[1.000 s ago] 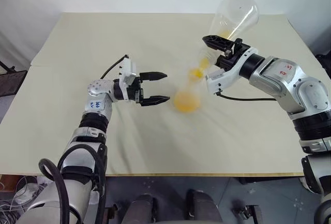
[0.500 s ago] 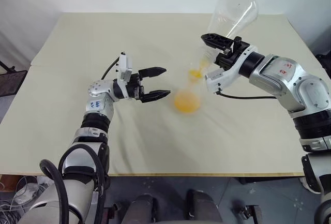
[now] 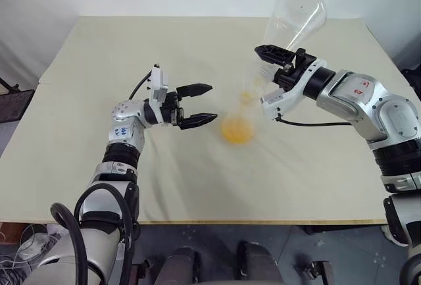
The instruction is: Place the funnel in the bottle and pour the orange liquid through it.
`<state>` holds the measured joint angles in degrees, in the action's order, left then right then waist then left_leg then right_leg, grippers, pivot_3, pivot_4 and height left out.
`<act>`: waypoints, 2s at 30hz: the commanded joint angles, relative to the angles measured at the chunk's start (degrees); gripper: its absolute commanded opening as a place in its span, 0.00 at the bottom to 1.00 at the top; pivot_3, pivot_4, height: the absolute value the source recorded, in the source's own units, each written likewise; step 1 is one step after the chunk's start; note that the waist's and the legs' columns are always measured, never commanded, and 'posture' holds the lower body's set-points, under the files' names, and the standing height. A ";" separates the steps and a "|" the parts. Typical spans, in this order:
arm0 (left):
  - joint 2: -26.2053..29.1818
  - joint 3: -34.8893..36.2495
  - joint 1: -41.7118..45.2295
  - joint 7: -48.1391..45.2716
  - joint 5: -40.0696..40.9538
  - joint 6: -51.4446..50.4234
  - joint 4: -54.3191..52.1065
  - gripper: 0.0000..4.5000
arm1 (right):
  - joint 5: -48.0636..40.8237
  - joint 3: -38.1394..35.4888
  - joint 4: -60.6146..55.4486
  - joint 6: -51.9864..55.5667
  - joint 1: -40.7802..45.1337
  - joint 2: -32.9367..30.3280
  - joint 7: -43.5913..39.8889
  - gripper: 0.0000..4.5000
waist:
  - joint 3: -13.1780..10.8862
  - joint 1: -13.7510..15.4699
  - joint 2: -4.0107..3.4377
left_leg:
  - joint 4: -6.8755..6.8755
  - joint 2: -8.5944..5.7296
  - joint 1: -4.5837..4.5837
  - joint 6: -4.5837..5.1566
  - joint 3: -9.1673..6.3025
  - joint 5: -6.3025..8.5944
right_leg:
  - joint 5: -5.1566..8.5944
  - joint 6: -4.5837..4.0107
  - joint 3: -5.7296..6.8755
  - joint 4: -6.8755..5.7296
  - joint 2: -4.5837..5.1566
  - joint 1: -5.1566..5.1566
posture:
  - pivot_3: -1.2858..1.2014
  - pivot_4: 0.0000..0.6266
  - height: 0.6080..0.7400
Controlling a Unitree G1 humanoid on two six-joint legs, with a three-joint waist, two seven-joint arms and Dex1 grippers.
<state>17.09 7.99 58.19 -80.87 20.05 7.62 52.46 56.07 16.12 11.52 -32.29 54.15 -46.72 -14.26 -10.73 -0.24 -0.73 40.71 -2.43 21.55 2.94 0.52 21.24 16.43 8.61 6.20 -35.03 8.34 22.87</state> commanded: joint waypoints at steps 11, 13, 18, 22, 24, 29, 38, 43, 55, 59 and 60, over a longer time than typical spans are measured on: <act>-0.07 0.64 0.48 0.11 0.94 0.39 -1.67 1.00 | -0.91 -0.42 -0.69 -1.40 2.47 -1.79 0.54 0.57 | 0.00 -0.02 0.00 | 0.00 0.00 0.00 0.00 0.00 0.00 | 0.00 0.00 0.00 0.00 0.00 0.00 | 0.52 0.24 1.00; 0.01 0.52 0.52 0.12 0.66 0.65 -1.38 1.00 | -2.87 -1.13 -1.29 -0.75 1.72 -1.29 -0.85 0.57 | 0.00 -0.01 0.00 | 0.00 0.00 0.00 0.00 0.00 0.00 | 0.00 0.00 0.00 0.00 0.00 0.00 | 0.52 0.24 1.00; 0.13 0.08 0.73 1.12 -0.56 2.08 -0.13 1.00 | -9.40 -3.40 -2.75 2.68 -0.69 0.21 -4.30 0.57 | 0.00 0.03 0.00 | 0.00 0.00 0.00 0.00 0.00 0.00 | 0.00 0.00 0.01 0.00 0.00 0.00 | 0.52 0.24 1.00; -0.01 -0.07 1.31 2.64 -1.29 3.18 0.86 1.00 | -17.14 -6.97 -5.56 10.20 -3.76 3.17 -8.32 0.57 | 0.00 -0.01 0.00 | 0.00 0.01 0.00 0.00 0.00 0.00 | 0.00 0.00 0.01 0.00 0.00 0.00 | 0.52 0.24 1.00; 0.10 -0.40 1.83 4.70 -2.54 4.12 1.90 1.00 | -21.26 -9.18 -7.85 14.83 -5.08 4.91 -10.52 0.57 | 0.00 0.02 0.00 | 0.01 0.02 0.00 0.00 0.01 0.00 | 0.00 0.00 0.04 -0.01 0.00 0.00 | 0.52 0.24 1.00; 0.51 -0.60 2.28 8.10 -4.69 6.20 3.68 1.00 | -34.14 -18.13 -15.63 34.83 -7.69 11.47 -15.31 0.57 | 0.00 0.16 0.01 | 0.04 0.01 0.01 0.00 -0.07 0.00 | 0.00 0.00 0.10 -0.06 0.01 -0.01 | 0.52 0.24 1.00; 1.00 -1.31 0.25 13.89 -7.24 6.04 1.72 1.00 | -52.78 -35.67 -14.83 52.92 -9.39 14.79 -13.52 0.57 | 0.00 0.21 0.00 | 0.06 -0.04 0.00 0.00 -0.15 0.00 | 0.00 0.00 0.10 -0.12 0.04 -0.02 | 0.52 0.24 1.00; 2.22 -2.00 -1.89 14.39 -7.16 4.42 -1.16 1.00 | -61.00 -43.23 -4.68 52.00 -10.87 13.87 -12.51 0.57 | 0.00 0.02 0.00 | 0.03 -0.03 -0.02 0.00 -0.09 0.00 | 0.00 0.00 0.09 -0.12 0.04 -0.02 | 0.52 0.24 1.00; 4.99 -2.65 -6.54 15.63 -6.49 -0.15 -10.14 1.00 | -67.90 -45.38 11.22 43.47 -14.22 11.87 -12.07 0.57 | 0.00 -0.16 -0.02 | -0.03 -0.02 -0.09 0.00 -0.02 0.00 | 0.00 0.00 0.05 -0.11 0.07 -0.02 | 0.52 0.24 1.00; 5.10 -3.14 -7.73 15.50 -6.61 -1.09 -11.85 1.00 | -68.60 -44.95 11.71 41.98 -15.98 12.35 -11.46 0.57 | 0.00 0.09 -0.02 | -0.02 -0.02 -0.08 0.00 -0.03 0.00 | 0.00 0.00 0.04 -0.12 0.08 -0.02 | 0.52 0.24 1.00; 5.11 -3.25 -7.80 15.44 -6.62 -1.19 -12.00 1.00 | -68.97 -44.93 11.38 41.91 -16.38 12.51 -11.45 0.57 | 0.00 0.15 -0.02 | -0.01 -0.03 -0.08 0.00 -0.05 0.00 | 0.00 0.00 0.04 -0.13 0.08 -0.02 | 0.52 0.24 1.00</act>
<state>21.43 4.96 50.36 -65.54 13.03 6.33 43.02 -11.50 -28.17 24.35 11.15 38.23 -33.57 -26.43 -10.73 -0.09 -0.75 40.71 -2.46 21.46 2.94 0.47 21.24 16.43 8.61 6.24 -35.16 8.42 22.84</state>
